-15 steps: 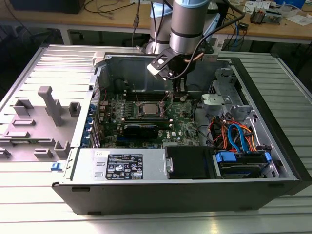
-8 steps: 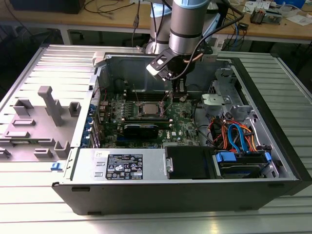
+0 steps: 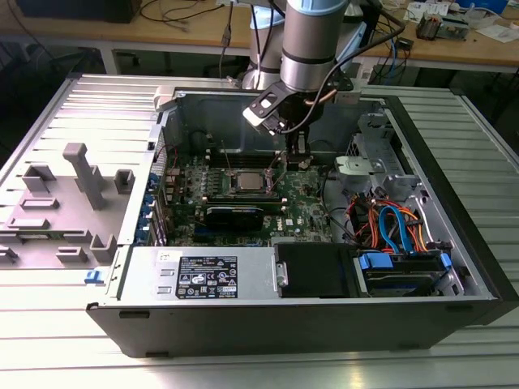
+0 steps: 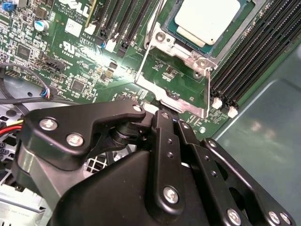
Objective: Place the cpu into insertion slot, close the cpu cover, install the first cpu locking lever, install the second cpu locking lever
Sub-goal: 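Close the cpu cover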
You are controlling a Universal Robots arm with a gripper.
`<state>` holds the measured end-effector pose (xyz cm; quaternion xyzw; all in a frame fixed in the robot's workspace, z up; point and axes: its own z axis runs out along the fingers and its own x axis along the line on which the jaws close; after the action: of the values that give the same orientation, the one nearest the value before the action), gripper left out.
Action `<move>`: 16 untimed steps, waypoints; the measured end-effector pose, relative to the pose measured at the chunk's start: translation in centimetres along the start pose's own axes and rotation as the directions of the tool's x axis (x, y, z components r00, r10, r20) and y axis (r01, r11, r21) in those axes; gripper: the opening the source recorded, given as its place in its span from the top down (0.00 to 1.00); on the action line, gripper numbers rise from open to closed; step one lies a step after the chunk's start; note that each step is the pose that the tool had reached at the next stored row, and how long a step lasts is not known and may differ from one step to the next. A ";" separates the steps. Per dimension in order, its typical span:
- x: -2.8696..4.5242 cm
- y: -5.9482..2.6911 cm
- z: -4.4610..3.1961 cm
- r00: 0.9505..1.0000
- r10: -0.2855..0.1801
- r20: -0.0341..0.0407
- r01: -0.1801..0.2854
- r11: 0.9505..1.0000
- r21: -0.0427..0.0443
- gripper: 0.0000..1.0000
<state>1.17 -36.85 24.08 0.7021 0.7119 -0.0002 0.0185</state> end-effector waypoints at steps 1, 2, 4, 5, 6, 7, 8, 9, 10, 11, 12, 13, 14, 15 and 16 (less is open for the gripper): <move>0.00 -0.01 0.04 1.000 0.000 0.000 0.000 1.000 0.000 0.88; 0.00 -0.01 0.09 1.000 0.000 0.000 0.000 1.000 0.000 0.88; 0.00 -0.03 0.11 1.000 0.000 0.000 0.000 1.000 0.000 0.88; 0.00 -0.04 0.13 1.000 0.000 0.000 0.000 1.000 0.000 0.88; 0.00 -0.05 0.14 1.000 0.000 0.000 0.000 1.000 0.000 0.88; 0.00 -0.06 0.15 1.000 0.000 0.000 0.000 1.000 0.000 0.88; 0.00 -0.07 0.17 1.000 0.000 0.000 0.000 1.000 0.000 0.88; 0.01 -0.08 0.19 1.000 0.000 0.000 0.000 1.000 0.000 0.88; 0.01 -0.08 0.20 1.000 0.000 0.000 0.000 1.000 0.000 0.88; 0.01 -0.09 0.21 1.000 0.000 0.000 0.000 1.000 0.000 0.88; 0.01 -0.09 0.22 1.000 0.000 0.000 0.000 1.000 0.000 0.88; 0.01 -0.09 0.24 1.000 0.000 0.000 0.000 1.000 0.000 0.88; 0.01 -0.11 0.27 1.000 0.000 0.000 0.000 1.000 0.000 0.88; 0.01 -0.12 0.29 1.000 0.000 0.000 0.000 1.000 0.000 0.88; 0.01 -0.13 0.31 1.000 0.000 0.000 0.000 1.000 0.000 0.88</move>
<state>1.05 -36.85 23.77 0.7021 0.7119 -0.0002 0.0185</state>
